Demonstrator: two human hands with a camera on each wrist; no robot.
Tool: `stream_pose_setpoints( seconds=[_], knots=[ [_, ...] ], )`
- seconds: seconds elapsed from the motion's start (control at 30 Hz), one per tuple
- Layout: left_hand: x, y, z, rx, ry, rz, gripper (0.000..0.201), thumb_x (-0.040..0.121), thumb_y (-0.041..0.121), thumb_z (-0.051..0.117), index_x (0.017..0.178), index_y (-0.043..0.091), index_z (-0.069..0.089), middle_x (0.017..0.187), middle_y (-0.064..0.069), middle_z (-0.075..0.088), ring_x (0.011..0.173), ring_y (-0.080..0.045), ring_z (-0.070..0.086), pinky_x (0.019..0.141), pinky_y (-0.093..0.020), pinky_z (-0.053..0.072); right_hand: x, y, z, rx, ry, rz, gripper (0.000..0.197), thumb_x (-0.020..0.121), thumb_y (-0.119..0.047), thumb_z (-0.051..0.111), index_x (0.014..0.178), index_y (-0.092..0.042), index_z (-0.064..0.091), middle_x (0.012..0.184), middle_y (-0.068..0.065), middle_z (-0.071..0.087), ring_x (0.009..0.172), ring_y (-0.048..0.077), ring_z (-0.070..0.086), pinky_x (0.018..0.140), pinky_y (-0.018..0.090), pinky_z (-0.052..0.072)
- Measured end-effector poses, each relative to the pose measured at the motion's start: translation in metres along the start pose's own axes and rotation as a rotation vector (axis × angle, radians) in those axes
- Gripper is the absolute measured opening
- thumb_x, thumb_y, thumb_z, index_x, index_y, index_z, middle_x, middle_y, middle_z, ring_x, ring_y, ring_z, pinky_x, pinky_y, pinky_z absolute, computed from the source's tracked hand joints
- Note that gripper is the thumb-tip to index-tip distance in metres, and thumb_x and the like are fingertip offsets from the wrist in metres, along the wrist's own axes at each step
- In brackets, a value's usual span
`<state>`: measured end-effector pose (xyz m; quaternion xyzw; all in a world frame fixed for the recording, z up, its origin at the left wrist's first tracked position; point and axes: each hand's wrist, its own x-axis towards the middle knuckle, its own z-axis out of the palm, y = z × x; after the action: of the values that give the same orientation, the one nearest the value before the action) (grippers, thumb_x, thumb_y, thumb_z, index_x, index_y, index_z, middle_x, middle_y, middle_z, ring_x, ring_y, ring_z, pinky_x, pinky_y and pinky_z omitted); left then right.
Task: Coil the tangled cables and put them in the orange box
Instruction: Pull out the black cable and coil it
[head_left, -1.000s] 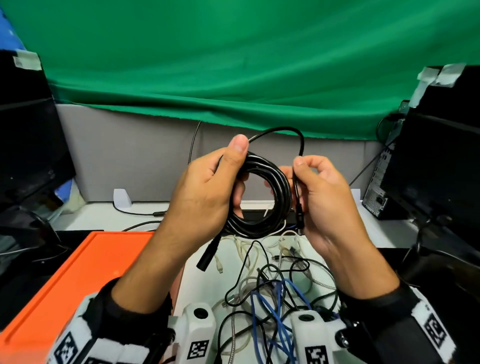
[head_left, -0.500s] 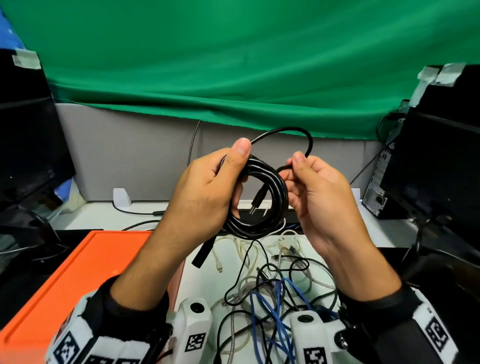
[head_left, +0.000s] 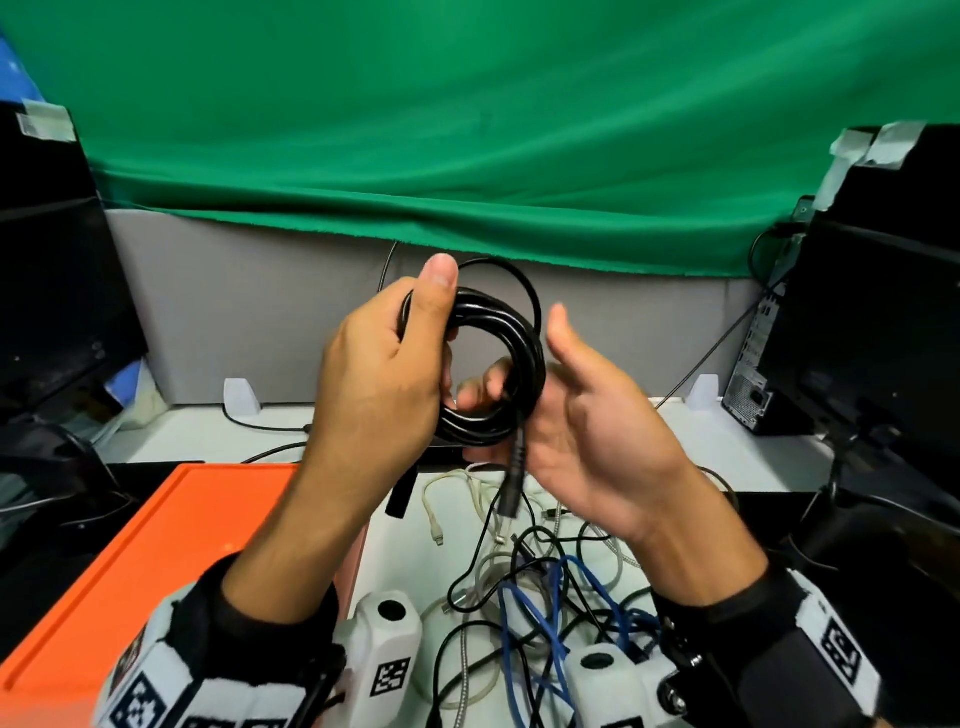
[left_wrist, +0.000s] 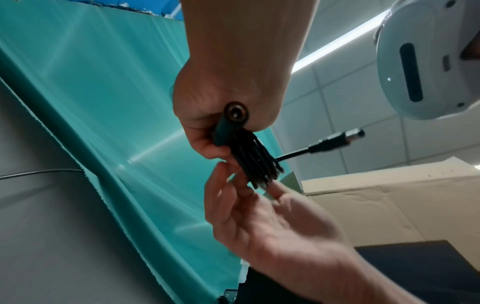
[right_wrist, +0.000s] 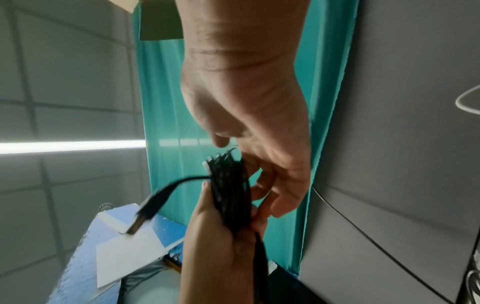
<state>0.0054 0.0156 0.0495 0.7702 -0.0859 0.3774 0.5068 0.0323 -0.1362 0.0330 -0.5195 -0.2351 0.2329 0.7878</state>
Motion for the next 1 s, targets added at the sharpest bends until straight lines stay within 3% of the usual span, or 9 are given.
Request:
stream_pose_setpoints(
  seconds=[0.07,0.13,0.23,0.33,0.47,0.63,0.73,0.87,1.0],
  knots=[
    [-0.002,-0.001,0.002,0.064,0.042,0.032,0.056,0.104,0.057,0.037,0.066,0.015,0.043,0.058,-0.01,0.049,0.052,-0.018,0.045,0.05,-0.034,0.037,-0.001,0.003,0.005,-0.024,-0.031,0.006,0.052,0.084,-0.067,0.054,0.08,-0.016,0.06,0.097,0.008,0.064,0.102,0.031,0.06,0.101,0.057,0.048],
    [-0.001,-0.003,0.002,0.105,0.062,0.041,0.056,0.104,0.056,0.036,0.067,0.015,0.041,0.057,-0.006,0.045,0.054,-0.019,0.042,0.05,-0.036,0.035,-0.003,0.008,0.008,-0.119,-0.039,-0.004,0.027,0.084,-0.041,0.071,0.09,-0.017,0.06,0.098,0.008,0.066,0.104,0.033,0.065,0.095,0.051,0.054],
    [0.0,-0.005,0.002,0.149,0.077,0.031,0.06,0.104,0.058,0.035,0.07,0.009,0.046,0.06,-0.011,0.051,0.059,-0.029,0.049,0.053,-0.044,0.041,-0.003,0.01,0.005,-0.251,-0.044,0.018,0.021,0.096,-0.005,0.064,0.111,-0.012,0.051,0.105,0.016,0.07,0.094,0.041,0.073,0.077,0.043,0.061],
    [0.004,-0.005,-0.003,0.175,0.125,0.035,0.061,0.104,0.058,0.035,0.072,0.006,0.047,0.062,-0.013,0.053,0.062,-0.031,0.051,0.058,-0.044,0.041,-0.011,-0.002,-0.003,-0.437,-0.208,0.069,0.034,0.106,-0.014,0.048,0.139,-0.018,0.041,0.114,0.017,0.074,0.07,0.028,0.075,0.06,0.029,0.058],
    [0.017,-0.012,-0.021,0.145,0.226,-0.033,0.067,0.103,0.059,0.034,0.072,0.002,0.05,0.062,-0.014,0.059,0.066,-0.032,0.058,0.065,-0.042,0.045,-0.023,-0.021,-0.025,-0.591,-0.262,0.082,0.043,0.106,-0.019,0.04,0.149,-0.021,0.044,0.102,0.018,0.076,0.058,0.024,0.072,0.056,0.03,0.057],
    [0.015,-0.012,-0.012,0.055,0.237,-0.07,0.062,0.103,0.059,0.035,0.07,0.009,0.05,0.055,-0.004,0.058,0.055,-0.02,0.057,0.056,-0.036,0.048,-0.018,-0.016,-0.026,-0.73,-0.166,0.069,0.045,0.105,-0.031,0.047,0.149,-0.023,0.044,0.122,0.003,0.074,0.102,0.022,0.074,0.093,0.039,0.057],
    [0.01,-0.012,-0.006,0.103,0.212,-0.041,0.066,0.103,0.061,0.033,0.076,0.003,0.051,0.066,-0.016,0.059,0.066,-0.033,0.057,0.062,-0.048,0.049,-0.017,-0.01,-0.015,-0.676,-0.139,0.009,0.065,0.1,-0.037,0.055,0.158,-0.033,0.026,0.139,-0.005,0.063,0.118,0.016,0.067,0.107,0.041,0.05],
    [0.005,-0.007,-0.002,0.098,0.164,-0.061,0.065,0.103,0.061,0.033,0.08,0.005,0.056,0.065,-0.009,0.06,0.065,-0.026,0.058,0.061,-0.042,0.047,-0.011,0.0,0.008,-0.576,-0.022,-0.158,0.042,0.104,-0.031,0.055,0.144,-0.026,0.047,0.109,-0.009,0.072,0.084,0.022,0.074,0.081,0.039,0.061],
    [0.008,-0.009,-0.005,0.089,0.064,-0.135,0.062,0.1,0.066,0.03,0.085,0.014,0.06,0.062,0.0,0.062,0.057,-0.012,0.058,0.06,-0.034,0.044,-0.008,0.002,0.002,-0.667,0.035,-0.25,0.028,0.106,-0.021,0.051,0.134,-0.02,0.055,0.07,-0.012,0.064,0.046,0.016,0.049,0.051,0.026,0.045]
  ],
)
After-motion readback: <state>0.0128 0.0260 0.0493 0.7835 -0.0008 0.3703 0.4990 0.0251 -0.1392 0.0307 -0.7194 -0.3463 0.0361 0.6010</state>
